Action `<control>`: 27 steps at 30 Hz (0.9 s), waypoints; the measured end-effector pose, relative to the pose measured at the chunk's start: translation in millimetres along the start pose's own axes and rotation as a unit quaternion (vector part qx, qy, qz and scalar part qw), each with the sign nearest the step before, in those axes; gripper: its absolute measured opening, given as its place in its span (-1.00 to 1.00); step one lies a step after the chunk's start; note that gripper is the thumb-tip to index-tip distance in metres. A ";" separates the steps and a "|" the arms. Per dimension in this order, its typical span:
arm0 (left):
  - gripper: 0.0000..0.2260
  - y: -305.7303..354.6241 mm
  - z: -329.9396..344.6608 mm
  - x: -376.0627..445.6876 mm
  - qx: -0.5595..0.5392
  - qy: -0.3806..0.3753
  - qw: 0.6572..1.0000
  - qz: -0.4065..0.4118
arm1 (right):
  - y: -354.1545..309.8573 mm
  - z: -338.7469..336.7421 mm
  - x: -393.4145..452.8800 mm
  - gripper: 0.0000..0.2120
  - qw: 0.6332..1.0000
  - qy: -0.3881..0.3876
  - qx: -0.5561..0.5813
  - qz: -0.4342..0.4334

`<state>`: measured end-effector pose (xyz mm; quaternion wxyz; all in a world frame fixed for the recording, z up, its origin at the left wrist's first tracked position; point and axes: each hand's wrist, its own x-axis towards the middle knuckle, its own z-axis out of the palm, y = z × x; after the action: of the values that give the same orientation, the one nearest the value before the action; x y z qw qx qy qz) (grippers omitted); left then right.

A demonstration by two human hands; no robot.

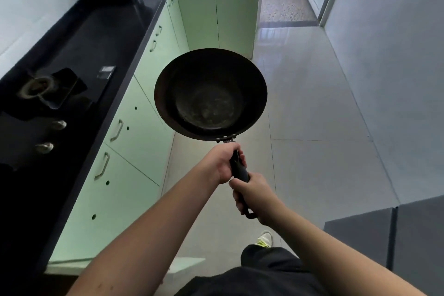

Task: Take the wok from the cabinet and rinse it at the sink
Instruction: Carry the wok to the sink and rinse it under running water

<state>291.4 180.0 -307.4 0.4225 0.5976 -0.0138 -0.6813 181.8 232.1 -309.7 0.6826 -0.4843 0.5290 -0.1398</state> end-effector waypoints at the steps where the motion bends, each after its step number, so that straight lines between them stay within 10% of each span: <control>1: -0.77 11.6 8.3 6.1 0.001 0.002 1.000 0.002 | -10.4 -7.4 9.6 -0.88 1.000 -0.001 0.002 0.001; 27: -0.89 303.1 49.2 210.0 0.107 0.015 0.978 0.180 | -236.7 -61.2 299.7 -0.92 0.999 -0.010 0.000 -0.045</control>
<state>435.3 -163.1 -303.2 0.4721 0.6373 -0.1876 -0.5794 325.6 -126.5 -292.3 0.6807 -0.5093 0.4997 -0.1659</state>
